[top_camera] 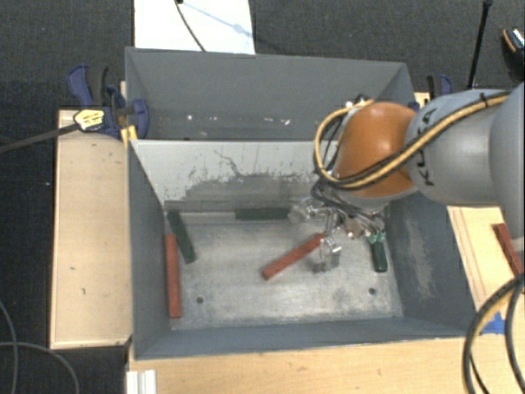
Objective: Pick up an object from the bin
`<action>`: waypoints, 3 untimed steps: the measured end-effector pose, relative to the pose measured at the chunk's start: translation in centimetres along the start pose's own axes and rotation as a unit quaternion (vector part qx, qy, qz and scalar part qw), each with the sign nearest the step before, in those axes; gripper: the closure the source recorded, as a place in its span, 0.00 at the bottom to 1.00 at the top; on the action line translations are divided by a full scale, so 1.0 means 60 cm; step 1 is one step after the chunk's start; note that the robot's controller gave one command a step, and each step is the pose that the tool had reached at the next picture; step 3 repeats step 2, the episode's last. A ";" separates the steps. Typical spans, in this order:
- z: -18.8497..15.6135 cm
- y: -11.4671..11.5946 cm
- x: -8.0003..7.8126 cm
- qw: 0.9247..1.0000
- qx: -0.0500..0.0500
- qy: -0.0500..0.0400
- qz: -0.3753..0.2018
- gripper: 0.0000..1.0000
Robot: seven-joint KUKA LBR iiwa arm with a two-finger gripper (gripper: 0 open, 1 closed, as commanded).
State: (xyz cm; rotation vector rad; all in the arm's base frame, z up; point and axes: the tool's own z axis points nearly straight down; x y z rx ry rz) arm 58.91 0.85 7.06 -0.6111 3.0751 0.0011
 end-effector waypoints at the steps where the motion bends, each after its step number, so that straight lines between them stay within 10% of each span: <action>1: 0.000 -0.002 0.001 1.000 0.000 0.000 0.000 1.00; 2: -0.249 -0.022 0.051 1.000 0.002 -0.002 -0.030 1.00; 3: -0.249 -0.022 0.051 1.000 0.002 -0.002 -0.030 1.00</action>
Offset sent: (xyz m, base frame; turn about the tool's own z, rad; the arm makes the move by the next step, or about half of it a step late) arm 0.0000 0.0000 0.0000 0.0000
